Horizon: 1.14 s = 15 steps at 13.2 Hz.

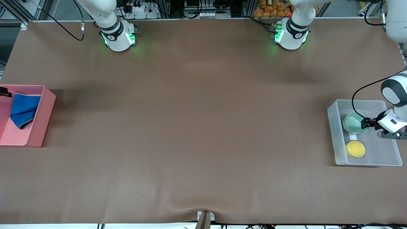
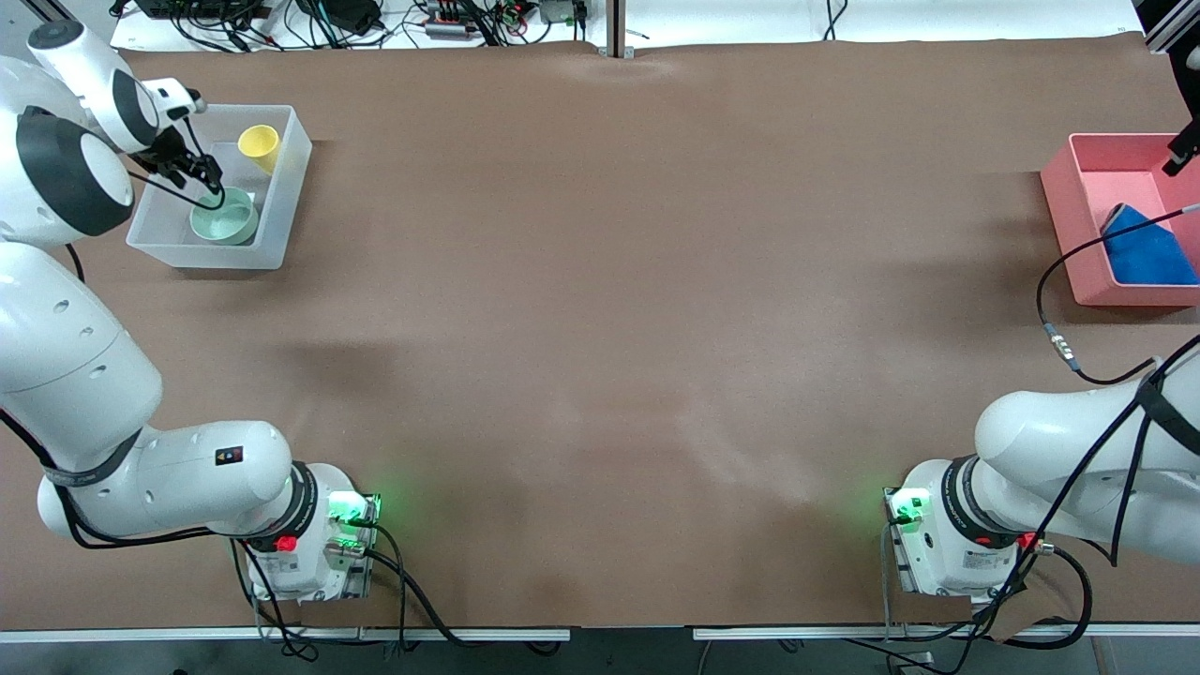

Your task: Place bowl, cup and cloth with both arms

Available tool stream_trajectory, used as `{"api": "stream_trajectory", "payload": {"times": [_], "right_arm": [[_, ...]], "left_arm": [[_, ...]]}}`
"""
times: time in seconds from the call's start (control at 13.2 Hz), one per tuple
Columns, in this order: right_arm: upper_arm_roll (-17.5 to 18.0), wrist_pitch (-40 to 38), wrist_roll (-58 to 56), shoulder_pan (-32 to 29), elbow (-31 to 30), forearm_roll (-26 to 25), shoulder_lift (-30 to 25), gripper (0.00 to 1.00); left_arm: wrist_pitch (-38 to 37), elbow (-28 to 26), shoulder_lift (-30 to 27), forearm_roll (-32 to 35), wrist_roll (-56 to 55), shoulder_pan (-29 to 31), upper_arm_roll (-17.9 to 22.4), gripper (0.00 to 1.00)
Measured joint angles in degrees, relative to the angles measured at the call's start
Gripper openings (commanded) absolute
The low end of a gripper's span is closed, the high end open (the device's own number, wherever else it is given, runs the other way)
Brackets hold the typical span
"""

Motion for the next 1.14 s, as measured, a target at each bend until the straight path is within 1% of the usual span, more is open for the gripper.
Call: {"api": "stream_trajectory", "payload": {"times": [0.08, 0.23, 0.45, 0.61, 0.83, 1.14], "right_arm": [[0.08, -1.64, 1.32, 0.51, 0.02, 1.57, -1.26, 1.0], [0.15, -4.62, 3.92, 1.26, 0.04, 5.09, -3.4, 1.0], [0.3, -7.83, 10.47, 3.83, 0.08, 6.56, -6.18, 1.0], [0.43, -10.37, 17.31, 7.3, 0.11, 6.65, -8.53, 1.0], [0.55, -14.17, 26.15, 12.67, 0.11, 6.67, -12.34, 1.0], [0.63, -16.03, 27.17, 14.76, 0.11, 6.68, -16.63, 1.0]], "left_arm": [[-1.83, 0.87, -0.66, 0.0, 0.0, 0.02, 0.12, 1.0], [-8.62, 3.85, -2.58, 0.0, 0.0, 0.06, 0.26, 1.0], [-18.42, 8.19, -6.03, -0.08, -1.12, -0.32, 0.23, 1.0], [-21.86, 8.76, -8.4, -0.22, -4.78, -1.66, 0.18, 1.0], [-27.19, 8.83, -11.17, -0.3, -13.39, -7.52, 0.41, 1.0], [-31.55, 9.03, -16.03, -0.32, -25.29, -14.93, 0.46, 1.0]]}}
